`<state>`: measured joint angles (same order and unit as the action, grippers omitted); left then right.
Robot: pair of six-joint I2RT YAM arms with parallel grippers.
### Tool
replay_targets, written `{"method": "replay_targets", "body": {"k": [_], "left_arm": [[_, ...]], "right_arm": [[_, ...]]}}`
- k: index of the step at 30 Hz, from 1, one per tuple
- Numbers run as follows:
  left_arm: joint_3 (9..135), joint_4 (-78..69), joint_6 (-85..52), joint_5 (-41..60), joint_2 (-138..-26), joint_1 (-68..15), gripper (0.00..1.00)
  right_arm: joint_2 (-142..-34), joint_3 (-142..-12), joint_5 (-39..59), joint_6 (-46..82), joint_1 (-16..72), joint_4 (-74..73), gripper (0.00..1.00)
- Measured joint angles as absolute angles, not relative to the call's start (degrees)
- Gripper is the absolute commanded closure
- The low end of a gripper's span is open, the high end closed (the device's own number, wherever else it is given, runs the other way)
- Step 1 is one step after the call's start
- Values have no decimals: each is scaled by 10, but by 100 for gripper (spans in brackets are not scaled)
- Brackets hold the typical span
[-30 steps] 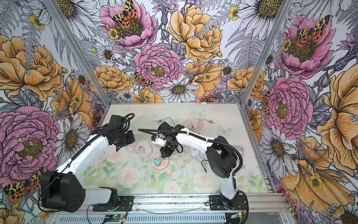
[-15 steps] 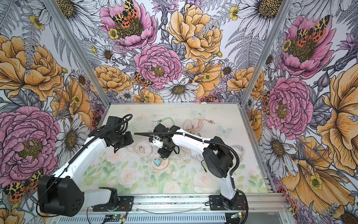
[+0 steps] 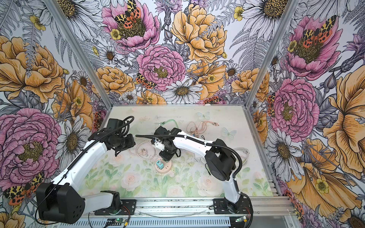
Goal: Insert the plug
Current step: 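Lower the light-green charger with the right gripper into the pink socket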
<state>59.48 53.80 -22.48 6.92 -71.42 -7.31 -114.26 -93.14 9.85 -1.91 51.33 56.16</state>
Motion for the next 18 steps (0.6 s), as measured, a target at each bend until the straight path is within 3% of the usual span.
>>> {"method": "replay_targets", "body": {"k": [18], "left_arm": [[595, 571, -220, 69, -684, -73, 76]], "right_arm": [[-1160, -933, 22, 26, 557, 563, 100]]}}
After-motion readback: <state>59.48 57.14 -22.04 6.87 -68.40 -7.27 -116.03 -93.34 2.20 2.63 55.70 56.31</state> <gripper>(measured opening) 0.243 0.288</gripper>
